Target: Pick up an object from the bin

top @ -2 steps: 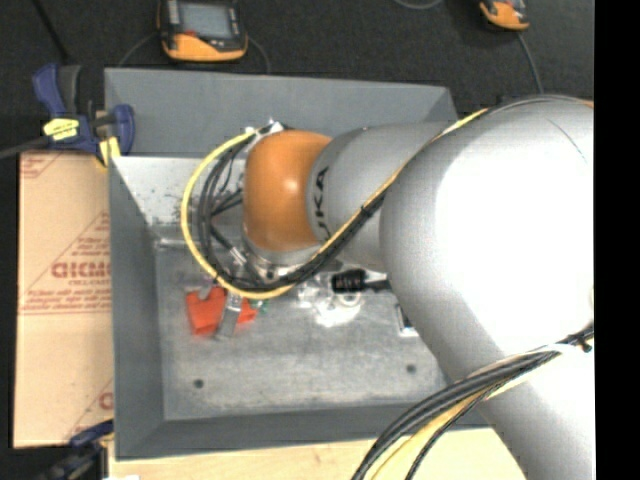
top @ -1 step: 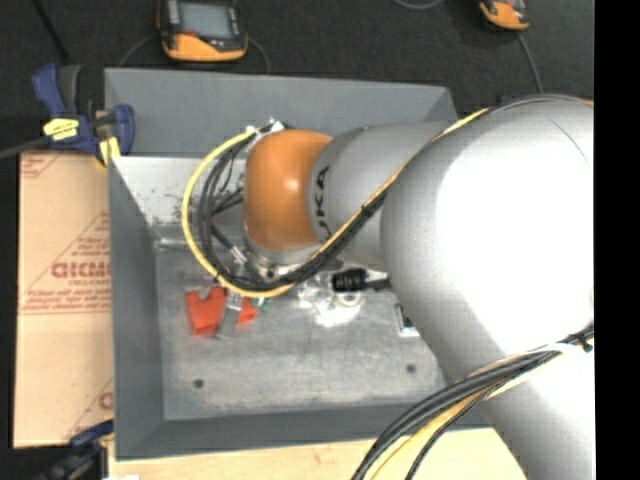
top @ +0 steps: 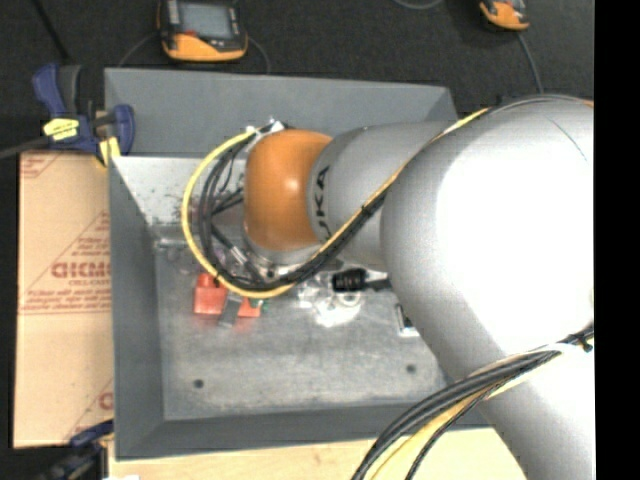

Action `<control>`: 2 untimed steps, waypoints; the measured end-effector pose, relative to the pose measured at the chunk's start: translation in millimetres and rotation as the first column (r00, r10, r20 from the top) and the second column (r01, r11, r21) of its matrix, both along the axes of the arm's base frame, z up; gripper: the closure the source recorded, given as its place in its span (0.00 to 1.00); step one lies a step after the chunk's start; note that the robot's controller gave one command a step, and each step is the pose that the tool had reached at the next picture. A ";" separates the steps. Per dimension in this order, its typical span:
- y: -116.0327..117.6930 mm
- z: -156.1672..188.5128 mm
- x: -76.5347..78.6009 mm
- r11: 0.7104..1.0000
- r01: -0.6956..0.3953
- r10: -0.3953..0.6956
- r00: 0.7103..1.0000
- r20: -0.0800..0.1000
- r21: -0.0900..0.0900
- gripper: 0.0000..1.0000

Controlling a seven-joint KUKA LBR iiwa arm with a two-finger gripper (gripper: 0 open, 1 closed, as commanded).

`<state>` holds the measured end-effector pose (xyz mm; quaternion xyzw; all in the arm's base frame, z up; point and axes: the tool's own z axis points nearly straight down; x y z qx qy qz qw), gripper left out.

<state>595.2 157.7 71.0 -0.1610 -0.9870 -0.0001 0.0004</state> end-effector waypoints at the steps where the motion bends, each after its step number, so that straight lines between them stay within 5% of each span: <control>1: -0.5 45.0 2.2 1.000 0.000 0.000 1.000 0.008 0.002 1.00; 2: -1.5 86.7 4.2 1.000 -0.001 0.001 1.000 0.008 0.002 1.00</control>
Offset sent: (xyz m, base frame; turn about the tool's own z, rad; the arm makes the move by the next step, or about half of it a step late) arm 0.0000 0.0000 0.0415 0.0000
